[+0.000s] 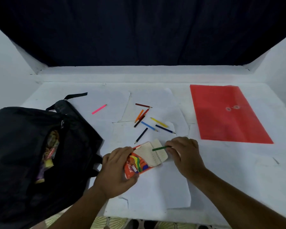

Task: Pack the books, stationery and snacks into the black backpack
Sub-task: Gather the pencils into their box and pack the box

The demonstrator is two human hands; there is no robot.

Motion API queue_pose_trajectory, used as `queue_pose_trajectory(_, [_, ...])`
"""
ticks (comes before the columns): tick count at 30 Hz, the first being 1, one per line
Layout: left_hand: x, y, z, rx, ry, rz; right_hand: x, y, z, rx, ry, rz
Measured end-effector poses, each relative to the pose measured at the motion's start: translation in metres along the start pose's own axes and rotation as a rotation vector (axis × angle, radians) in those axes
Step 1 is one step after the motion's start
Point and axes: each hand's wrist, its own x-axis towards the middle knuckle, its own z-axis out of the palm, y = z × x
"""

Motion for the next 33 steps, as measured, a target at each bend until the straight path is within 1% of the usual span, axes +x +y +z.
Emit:
queue_pose_trajectory(4, [0.000, -0.001, 0.002, 0.035, -0.006, -0.013, -0.017, -0.008, 0.016, -0.030, 0.012, -0.140])
queue_pose_trajectory(8, [0.001, 0.001, 0.000, 0.043, -0.006, -0.017, -0.018, -0.007, 0.019, -0.055, -0.004, -0.204])
queue_pose_trajectory(12, [0.001, 0.002, -0.001, 0.032, -0.005, -0.026, -0.017, -0.005, 0.023, -0.020, -0.087, -0.241])
queue_pose_trajectory(15, [0.001, 0.002, 0.001, 0.031, 0.000, -0.032, -0.016, -0.001, 0.024, -0.016, -0.142, -0.302])
queue_pose_trajectory(17, [0.001, 0.002, 0.001, 0.026, 0.003, -0.034, -0.016, 0.000, 0.025, 0.004, -0.141, -0.270])
queue_pose_trajectory(20, [0.002, 0.001, 0.002, 0.018, 0.005, -0.037, -0.016, -0.002, 0.025, 0.058, -0.103, -0.162])
queue_pose_trajectory(24, [0.001, 0.000, 0.003, 0.014, 0.000, -0.045, -0.016, -0.002, 0.024, 0.059, -0.087, -0.216])
queue_pose_trajectory(28, [0.001, -0.002, 0.005, 0.001, 0.005, -0.051, -0.017, -0.005, 0.021, 0.022, -0.155, -0.314])
queue_pose_trajectory(31, [0.001, -0.004, 0.007, 0.011, 0.014, -0.050, -0.016, -0.006, 0.022, 0.070, -0.156, -0.276])
queue_pose_trajectory(33, [0.001, -0.004, 0.006, 0.018, 0.014, -0.053, -0.015, -0.007, 0.022, 0.126, -0.132, -0.207])
